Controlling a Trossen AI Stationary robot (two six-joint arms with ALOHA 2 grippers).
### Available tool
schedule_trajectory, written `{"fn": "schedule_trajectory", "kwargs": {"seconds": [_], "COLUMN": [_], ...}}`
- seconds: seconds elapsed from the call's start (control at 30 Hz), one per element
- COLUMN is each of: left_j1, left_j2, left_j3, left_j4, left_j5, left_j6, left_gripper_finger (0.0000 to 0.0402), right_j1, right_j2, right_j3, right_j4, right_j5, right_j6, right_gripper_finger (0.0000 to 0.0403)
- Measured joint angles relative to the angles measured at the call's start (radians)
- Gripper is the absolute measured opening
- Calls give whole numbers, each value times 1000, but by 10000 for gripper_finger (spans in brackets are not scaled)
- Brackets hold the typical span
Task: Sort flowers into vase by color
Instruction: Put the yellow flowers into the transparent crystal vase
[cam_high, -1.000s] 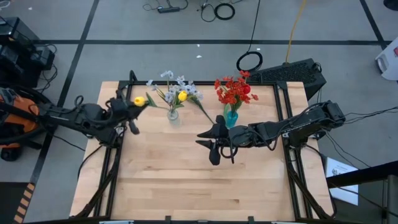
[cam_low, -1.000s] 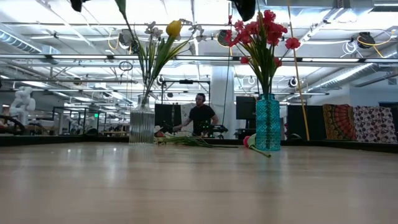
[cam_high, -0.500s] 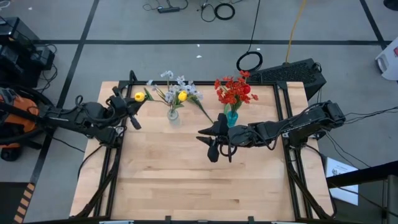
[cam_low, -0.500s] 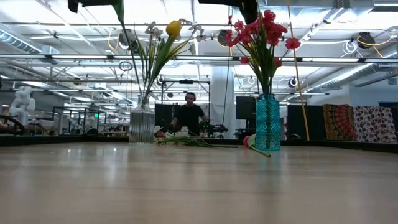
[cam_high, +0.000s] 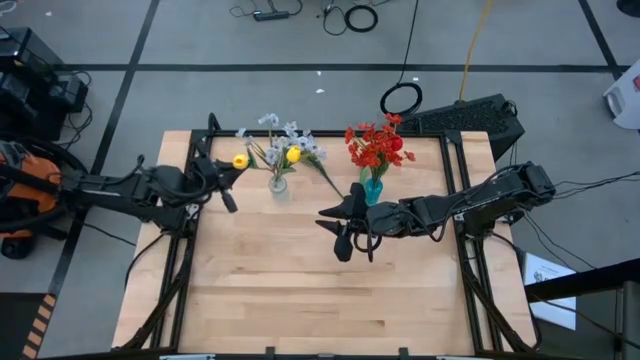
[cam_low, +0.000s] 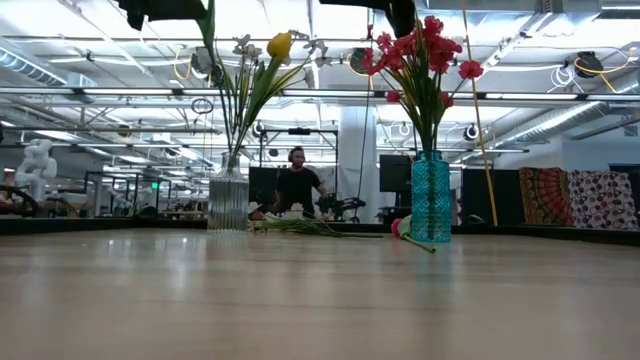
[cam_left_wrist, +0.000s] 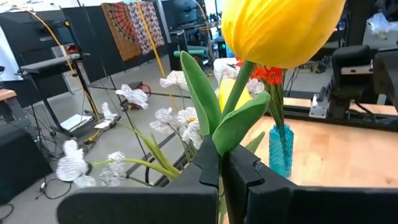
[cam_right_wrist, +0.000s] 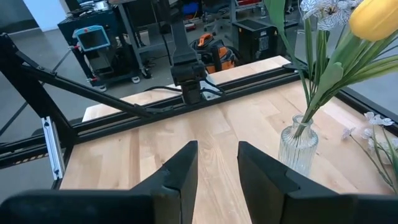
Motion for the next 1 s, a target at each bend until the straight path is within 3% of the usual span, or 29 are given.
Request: {"fn": "schedule_trajectory", "kwargs": {"seconds": [0.3, 1.0], "left_j1": [0, 0], "left_j2": [14, -92], "left_j3": [0, 0], "left_j4": [11, -6], "left_j5": [0, -15], "left_j6": [-25, -25], "left_gripper_finger": [1, 1], "right_j1": [0, 0], "right_j2": [0, 0], "right_j3": [0, 0], "right_j4": [-1, -9], "right_j5": [0, 0], "right_j6": [0, 0], "right_gripper_finger": [105, 105]}}
